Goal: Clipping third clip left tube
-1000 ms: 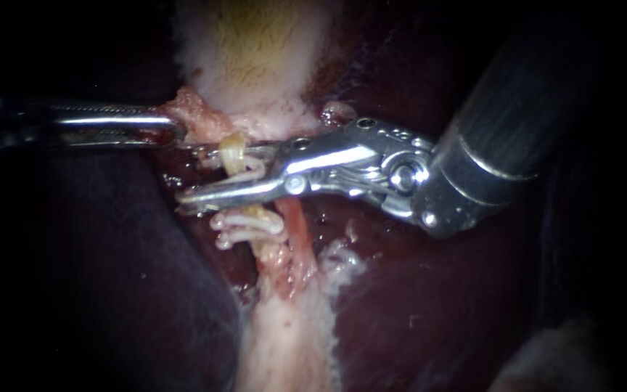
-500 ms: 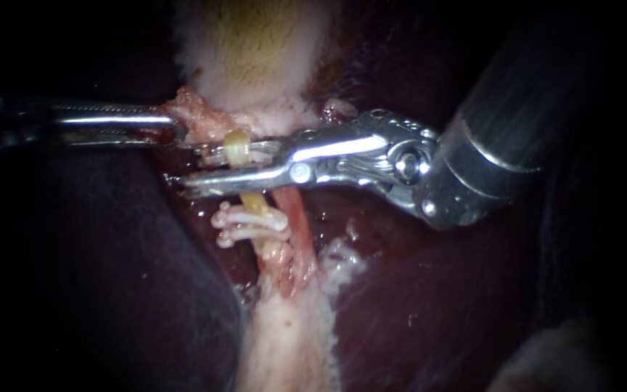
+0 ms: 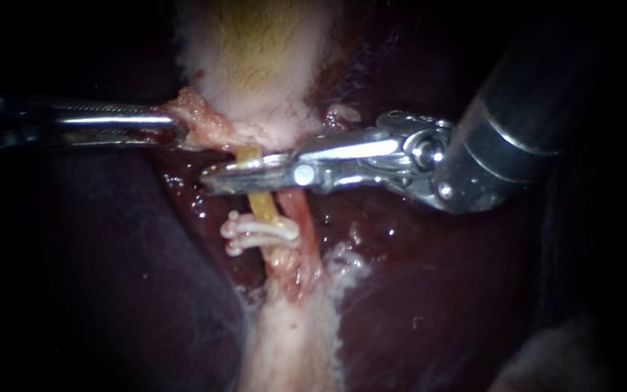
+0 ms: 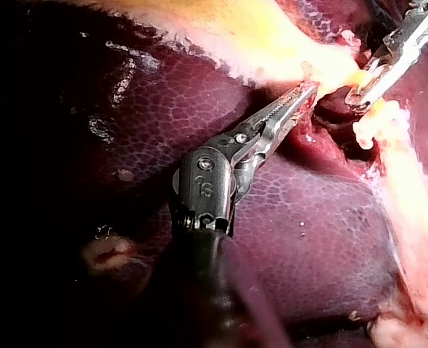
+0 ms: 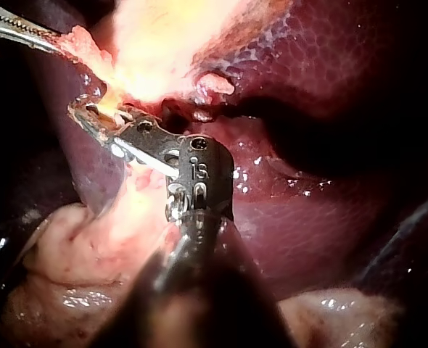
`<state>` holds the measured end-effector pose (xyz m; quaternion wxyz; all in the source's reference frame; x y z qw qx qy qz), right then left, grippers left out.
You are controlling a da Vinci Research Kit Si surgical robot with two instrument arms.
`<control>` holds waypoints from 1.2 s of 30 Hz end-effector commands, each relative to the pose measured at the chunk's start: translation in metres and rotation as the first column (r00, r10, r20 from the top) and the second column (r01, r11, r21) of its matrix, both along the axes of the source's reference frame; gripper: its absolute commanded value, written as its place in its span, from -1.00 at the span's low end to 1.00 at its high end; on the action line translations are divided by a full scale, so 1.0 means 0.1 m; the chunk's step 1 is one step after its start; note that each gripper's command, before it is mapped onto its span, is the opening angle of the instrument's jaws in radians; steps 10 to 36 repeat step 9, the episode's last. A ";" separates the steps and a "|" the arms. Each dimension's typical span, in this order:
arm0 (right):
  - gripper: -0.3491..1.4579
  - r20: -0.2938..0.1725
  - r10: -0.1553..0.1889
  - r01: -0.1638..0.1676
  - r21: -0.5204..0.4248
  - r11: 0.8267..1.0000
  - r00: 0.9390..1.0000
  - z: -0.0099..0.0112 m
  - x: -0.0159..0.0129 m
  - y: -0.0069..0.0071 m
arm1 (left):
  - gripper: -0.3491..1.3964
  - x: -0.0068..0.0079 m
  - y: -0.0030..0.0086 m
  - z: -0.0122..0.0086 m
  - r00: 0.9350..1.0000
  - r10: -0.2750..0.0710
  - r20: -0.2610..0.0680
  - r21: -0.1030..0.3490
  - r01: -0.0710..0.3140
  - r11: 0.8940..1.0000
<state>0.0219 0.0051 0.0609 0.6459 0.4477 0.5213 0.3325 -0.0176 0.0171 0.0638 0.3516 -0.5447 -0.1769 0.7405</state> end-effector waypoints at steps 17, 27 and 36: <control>-1.00 0.000 0.000 0.000 -0.001 1.000 1.000 0.001 0.001 -0.001 | -1.00 0.000 0.000 0.001 1.000 0.000 0.000 0.000 0.000 1.000; -1.00 0.000 0.000 0.000 -0.001 1.000 1.000 0.001 0.001 -0.001 | -1.00 0.000 0.000 0.001 1.000 0.000 0.000 0.000 0.000 1.000; -1.00 0.000 0.000 0.000 -0.001 1.000 1.000 0.001 0.001 -0.001 | -1.00 0.000 0.000 0.001 1.000 0.000 0.000 0.000 0.000 1.000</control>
